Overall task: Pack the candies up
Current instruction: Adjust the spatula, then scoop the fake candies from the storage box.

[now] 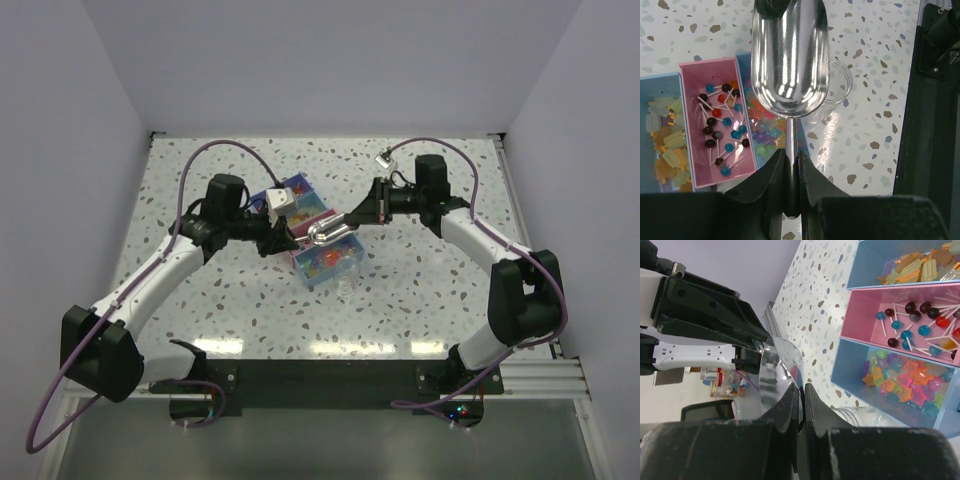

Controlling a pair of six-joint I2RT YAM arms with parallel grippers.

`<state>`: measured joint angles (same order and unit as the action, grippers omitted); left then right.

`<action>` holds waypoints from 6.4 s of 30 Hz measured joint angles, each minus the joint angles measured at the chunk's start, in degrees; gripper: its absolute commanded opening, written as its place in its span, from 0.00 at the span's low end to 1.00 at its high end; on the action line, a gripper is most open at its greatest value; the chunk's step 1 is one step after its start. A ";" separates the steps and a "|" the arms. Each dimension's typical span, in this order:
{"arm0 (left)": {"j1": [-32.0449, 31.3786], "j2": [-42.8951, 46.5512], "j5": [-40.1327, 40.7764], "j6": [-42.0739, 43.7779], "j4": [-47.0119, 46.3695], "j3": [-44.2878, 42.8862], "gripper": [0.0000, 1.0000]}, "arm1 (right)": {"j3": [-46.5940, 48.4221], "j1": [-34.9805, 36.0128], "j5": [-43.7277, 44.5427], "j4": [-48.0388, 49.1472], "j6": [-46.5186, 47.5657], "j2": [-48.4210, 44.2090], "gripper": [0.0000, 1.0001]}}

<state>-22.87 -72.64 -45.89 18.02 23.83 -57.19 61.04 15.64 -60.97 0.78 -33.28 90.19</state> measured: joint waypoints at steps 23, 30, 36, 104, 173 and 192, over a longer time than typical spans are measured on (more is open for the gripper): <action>-0.39 3.58 13.35 -3.74 10.97 -2.73 0.00 | 8.44 1.33 16.48 -24.50 14.45 -0.70 0.72; -9.18 -1.55 24.04 -3.50 18.84 -8.94 0.00 | 13.05 4.42 32.87 -34.18 19.98 -0.33 0.69; -11.17 -5.95 31.34 -2.45 25.07 -11.13 0.00 | 13.31 8.74 43.28 -37.16 20.59 1.09 0.68; -24.52 -23.76 53.27 -2.19 46.01 -30.97 0.00 | 3.41 14.16 44.76 -23.08 13.84 6.47 0.03; -20.81 -27.43 46.14 -5.55 44.89 -29.40 0.00 | -0.59 16.76 50.10 -17.64 10.40 3.91 0.00; -17.31 -29.75 38.66 -6.34 35.56 -23.93 0.00 | -0.59 16.96 50.01 -16.94 11.30 4.13 0.00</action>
<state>-40.18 -102.39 -7.22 11.68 59.40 -81.12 60.45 32.60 -10.96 -16.16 -21.98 94.32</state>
